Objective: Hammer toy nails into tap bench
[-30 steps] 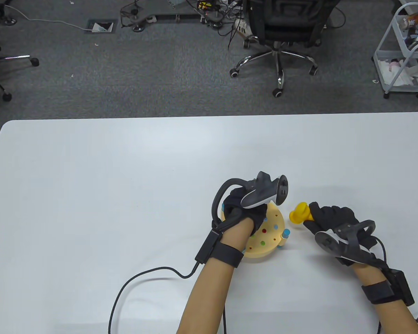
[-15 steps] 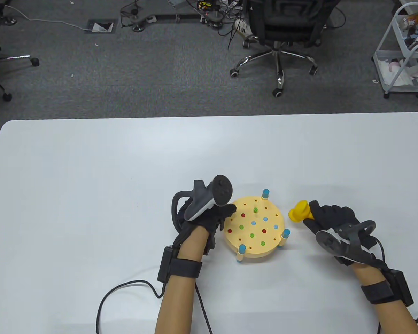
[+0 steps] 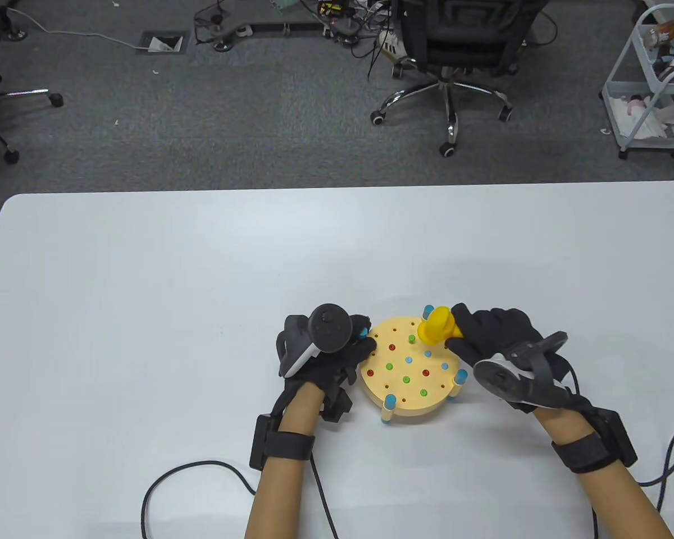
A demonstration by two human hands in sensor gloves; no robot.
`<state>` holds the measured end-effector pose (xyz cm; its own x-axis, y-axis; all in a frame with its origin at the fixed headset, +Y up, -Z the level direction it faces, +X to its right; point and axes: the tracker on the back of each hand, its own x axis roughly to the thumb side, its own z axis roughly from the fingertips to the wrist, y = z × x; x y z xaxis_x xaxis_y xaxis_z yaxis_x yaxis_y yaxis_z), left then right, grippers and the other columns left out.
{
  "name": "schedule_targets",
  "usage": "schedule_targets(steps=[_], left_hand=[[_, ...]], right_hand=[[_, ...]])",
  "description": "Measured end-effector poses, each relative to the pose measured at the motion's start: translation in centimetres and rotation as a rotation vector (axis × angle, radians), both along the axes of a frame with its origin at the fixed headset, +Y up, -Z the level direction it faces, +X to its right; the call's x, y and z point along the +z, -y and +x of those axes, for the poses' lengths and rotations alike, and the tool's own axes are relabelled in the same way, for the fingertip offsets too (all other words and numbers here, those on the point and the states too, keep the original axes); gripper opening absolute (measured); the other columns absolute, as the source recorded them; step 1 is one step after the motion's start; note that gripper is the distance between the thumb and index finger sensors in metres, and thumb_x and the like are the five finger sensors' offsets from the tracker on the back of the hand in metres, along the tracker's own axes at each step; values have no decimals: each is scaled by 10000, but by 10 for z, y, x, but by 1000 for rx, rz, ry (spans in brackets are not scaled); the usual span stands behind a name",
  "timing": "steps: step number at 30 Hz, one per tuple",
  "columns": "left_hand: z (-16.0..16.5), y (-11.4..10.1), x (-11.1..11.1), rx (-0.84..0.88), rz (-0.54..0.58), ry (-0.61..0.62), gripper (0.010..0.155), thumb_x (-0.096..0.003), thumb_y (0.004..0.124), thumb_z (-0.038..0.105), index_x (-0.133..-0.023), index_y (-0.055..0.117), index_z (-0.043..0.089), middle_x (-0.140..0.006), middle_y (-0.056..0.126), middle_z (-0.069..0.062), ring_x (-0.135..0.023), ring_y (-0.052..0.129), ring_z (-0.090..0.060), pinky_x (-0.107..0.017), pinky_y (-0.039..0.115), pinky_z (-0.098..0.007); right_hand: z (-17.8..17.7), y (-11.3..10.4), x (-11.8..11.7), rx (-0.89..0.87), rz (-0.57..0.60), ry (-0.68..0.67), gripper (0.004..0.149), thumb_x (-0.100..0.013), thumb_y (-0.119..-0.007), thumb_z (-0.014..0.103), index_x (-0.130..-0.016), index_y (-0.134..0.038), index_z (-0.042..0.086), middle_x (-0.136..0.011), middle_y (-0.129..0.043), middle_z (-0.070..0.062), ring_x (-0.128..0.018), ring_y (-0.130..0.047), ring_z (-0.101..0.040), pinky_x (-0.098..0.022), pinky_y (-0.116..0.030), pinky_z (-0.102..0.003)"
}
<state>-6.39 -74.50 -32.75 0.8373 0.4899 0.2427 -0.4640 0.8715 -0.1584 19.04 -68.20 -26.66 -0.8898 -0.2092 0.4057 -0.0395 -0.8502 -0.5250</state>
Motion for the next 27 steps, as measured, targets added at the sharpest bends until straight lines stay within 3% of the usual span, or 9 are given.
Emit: schedule_targets(steps=[4, 9, 10, 15, 17, 22, 24, 25, 27], left_hand=[[0, 0, 1, 0, -11, -4, 542, -360, 829, 423, -861, 776, 222, -754, 896, -144, -437, 973, -186, -303, 816, -366], [1, 0, 1, -7, -8, -6, 541, -362, 823, 424, -861, 775, 222, -754, 896, -142, -436, 973, -188, -299, 816, -368], [1, 0, 1, -11, -7, -9, 537, -362, 822, 424, -859, 776, 225, -755, 896, -141, -436, 973, -189, -298, 816, -367], [2, 0, 1, -20, -5, -10, 539, -362, 820, 426, -860, 775, 224, -754, 898, -139, -436, 973, -193, -298, 815, -370], [2, 1, 1, -16, 0, -13, 538, -362, 818, 427, -859, 776, 224, -751, 900, -139, -434, 975, -191, -295, 816, -369], [2, 1, 1, -21, 0, -14, 539, -362, 816, 426, -859, 774, 222, -750, 899, -141, -434, 975, -193, -294, 815, -370], [2, 1, 1, -21, 1, -15, 537, -362, 816, 426, -858, 775, 222, -750, 900, -140, -433, 975, -192, -293, 816, -369], [2, 1, 2, -20, 1, -16, 539, -363, 815, 426, -859, 774, 221, -750, 899, -140, -433, 975, -192, -293, 816, -370], [2, 1, 2, -22, 2, -18, 539, -362, 815, 427, -859, 774, 222, -749, 900, -140, -432, 976, -191, -292, 817, -368]], right_hand=[[-28, 11, -14, 229, -150, 15, 637, -401, -605, 520, -876, -798, 143, -553, -972, -68, -378, -972, -219, -436, -820, -418], [-23, 1, -12, 40, 1, -12, 633, -388, -629, 522, -851, -840, 145, -520, -989, -79, -348, -977, -224, -418, -827, -422], [-30, 16, -16, 177, -190, -49, 631, -396, -666, 493, -852, -855, 99, -515, -988, -132, -343, -965, -274, -413, -805, -460], [-23, 2, -6, 63, 103, 1, 635, -387, -612, 528, -854, -819, 150, -528, -980, -59, -357, -978, -204, -433, -832, -408], [-32, 25, -13, 238, -187, -85, 643, -408, -642, 472, -856, -814, 45, -523, -974, -140, -347, -961, -279, -423, -798, -465], [-25, 5, -4, 137, 120, 3, 639, -386, -603, 533, -851, -813, 149, -529, -978, -48, -361, -979, -195, -444, -835, -400], [-36, 29, -16, 307, -200, -83, 649, -416, -622, 465, -851, -807, 21, -519, -974, -141, -337, -965, -276, -417, -806, -467], [-29, 20, -2, 285, -18, 78, 651, -363, -573, 526, -822, -821, 138, -495, -993, -34, -324, -992, -179, -423, -858, -381], [-34, 13, -10, 334, -53, 7, 644, -386, -606, 521, -850, -821, 130, -526, -978, -67, -361, -977, -210, -451, -828, -413]])
